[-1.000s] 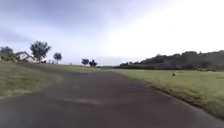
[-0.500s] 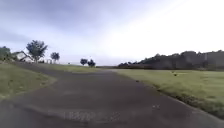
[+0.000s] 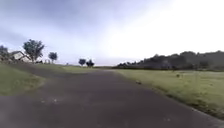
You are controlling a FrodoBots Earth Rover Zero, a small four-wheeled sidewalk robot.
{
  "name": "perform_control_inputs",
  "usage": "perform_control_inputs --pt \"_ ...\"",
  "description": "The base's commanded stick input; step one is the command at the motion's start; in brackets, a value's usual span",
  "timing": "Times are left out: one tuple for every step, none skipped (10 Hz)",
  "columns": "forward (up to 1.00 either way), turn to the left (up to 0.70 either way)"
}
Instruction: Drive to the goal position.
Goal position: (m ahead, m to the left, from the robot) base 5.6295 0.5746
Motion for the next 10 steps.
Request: perform_control_inputs --pt "1.00 0.00" --pt "1.00 0.00" --pt "1.00 0.00" --pt "1.00 0.00" --pt "1.00 0.20" --pt "1.00 0.27" --pt "1.00 0.27" --pt "1.00 0.27" --pt "1.00 0.27" --pt "1.00 0.00"
